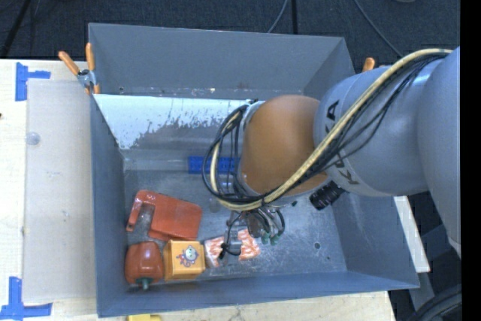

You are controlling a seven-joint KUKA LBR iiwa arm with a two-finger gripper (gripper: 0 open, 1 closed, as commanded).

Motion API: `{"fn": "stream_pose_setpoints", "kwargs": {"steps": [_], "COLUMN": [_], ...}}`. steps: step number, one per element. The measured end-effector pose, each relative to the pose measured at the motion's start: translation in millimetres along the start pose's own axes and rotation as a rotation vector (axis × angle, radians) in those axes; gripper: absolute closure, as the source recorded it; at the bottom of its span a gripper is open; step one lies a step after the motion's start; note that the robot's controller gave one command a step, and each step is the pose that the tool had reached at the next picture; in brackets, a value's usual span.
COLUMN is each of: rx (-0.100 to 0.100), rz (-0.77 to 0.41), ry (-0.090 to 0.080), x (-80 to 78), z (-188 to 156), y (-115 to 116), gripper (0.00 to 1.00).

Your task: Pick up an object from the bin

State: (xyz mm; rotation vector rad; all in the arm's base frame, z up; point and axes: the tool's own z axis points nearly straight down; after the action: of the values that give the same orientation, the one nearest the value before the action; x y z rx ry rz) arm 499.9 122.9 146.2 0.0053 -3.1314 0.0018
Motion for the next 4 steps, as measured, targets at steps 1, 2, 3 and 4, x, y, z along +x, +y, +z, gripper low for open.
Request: {"fn": "stream_pose_setpoints", "kwargs": {"steps": [1,2,3,4], "rx": [-0.001,0.000,-0.001,0.000], "rz": [0.003,-0.057,-0.114,-0.217], "ry": [-0.007,-0.004,-0.010,-0.006], "x": [-1.4,11.8,26.5,9.0], "z": [-4.3,33.7,58.0,66.4], "y": [-0.5,-3.4,-4.8,-14.9], "gripper": [0.00,0.00,0.00,0.00]}}
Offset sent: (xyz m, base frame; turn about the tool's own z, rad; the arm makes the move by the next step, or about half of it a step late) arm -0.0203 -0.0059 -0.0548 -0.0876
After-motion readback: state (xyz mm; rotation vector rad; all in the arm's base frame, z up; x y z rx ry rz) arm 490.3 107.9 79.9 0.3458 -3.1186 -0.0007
